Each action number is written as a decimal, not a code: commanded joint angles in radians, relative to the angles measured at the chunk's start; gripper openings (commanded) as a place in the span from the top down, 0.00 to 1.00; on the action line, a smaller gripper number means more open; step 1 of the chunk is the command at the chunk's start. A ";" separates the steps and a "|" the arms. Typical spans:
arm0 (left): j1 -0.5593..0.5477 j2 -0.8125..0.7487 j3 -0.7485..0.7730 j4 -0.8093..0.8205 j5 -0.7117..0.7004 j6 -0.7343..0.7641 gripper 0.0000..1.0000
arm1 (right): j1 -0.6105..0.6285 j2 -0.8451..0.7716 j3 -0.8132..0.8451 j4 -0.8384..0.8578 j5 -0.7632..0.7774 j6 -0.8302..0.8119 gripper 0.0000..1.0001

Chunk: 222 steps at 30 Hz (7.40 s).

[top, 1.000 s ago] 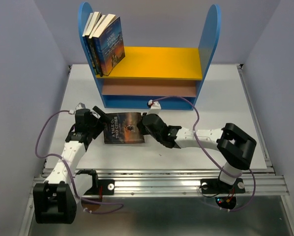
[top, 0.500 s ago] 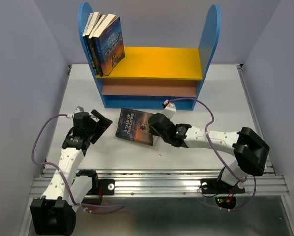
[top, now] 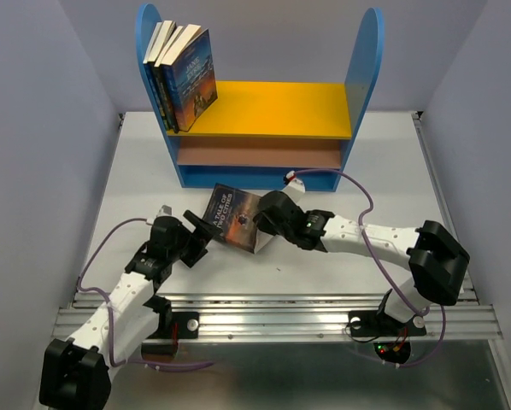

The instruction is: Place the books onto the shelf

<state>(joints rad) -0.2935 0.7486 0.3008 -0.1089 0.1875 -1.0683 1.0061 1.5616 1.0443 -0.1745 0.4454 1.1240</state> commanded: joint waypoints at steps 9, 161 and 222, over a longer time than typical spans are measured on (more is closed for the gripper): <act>-0.062 0.204 -0.019 0.319 -0.022 -0.130 0.01 | -0.003 -0.103 0.026 0.075 -0.152 0.132 0.99; -0.136 0.913 0.845 2.104 -0.349 1.176 1.00 | -0.396 -0.225 -0.050 0.102 -0.393 -0.587 0.00; -0.156 0.814 0.704 2.112 -0.264 0.923 1.00 | -0.454 0.597 1.152 -0.280 -0.821 -0.988 0.81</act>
<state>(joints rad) -0.4236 1.5925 1.0218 1.3186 -0.2081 -0.0769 0.5102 2.0544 2.1479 -0.4332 -0.3187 0.1173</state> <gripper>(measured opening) 0.345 0.195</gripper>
